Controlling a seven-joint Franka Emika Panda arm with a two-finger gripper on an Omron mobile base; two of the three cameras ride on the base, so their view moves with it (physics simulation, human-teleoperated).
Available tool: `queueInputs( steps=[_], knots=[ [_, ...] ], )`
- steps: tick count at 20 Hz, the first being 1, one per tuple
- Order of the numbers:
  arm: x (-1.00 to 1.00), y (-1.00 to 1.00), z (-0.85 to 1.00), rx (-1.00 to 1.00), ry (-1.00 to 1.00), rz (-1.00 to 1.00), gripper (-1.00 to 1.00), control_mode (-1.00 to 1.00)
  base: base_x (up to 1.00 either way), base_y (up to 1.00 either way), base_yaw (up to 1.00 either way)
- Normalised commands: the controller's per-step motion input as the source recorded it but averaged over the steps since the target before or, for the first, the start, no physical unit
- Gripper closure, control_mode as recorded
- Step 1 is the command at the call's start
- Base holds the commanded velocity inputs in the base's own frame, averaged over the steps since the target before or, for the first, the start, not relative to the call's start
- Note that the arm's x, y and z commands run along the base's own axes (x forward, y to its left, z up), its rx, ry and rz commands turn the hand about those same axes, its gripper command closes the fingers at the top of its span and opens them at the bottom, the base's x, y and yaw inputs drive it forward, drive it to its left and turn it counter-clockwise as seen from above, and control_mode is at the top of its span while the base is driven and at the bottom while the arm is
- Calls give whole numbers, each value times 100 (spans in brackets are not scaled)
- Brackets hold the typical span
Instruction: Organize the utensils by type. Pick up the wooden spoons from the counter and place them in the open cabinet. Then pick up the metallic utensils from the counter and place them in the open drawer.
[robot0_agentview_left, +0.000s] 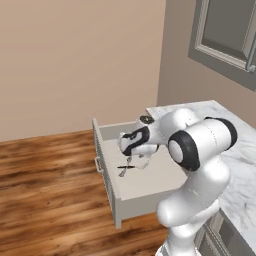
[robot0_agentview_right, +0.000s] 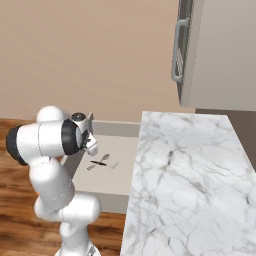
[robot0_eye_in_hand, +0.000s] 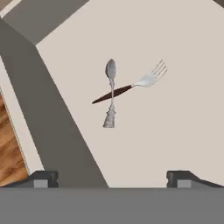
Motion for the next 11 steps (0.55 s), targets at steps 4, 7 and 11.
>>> queueInputs(
  steps=[4, 7, 11],
  knots=[
    [-98, -60, 100, 0, 20, -3, -100, -100, 0, 0, 0],
    [-100, -48, 85, 0, 4, -16, -100, -100, 0, 0, 0],
    [-100, -24, 44, 0, 0, -24, -100, -100, 0, 0, 0]
  ],
)
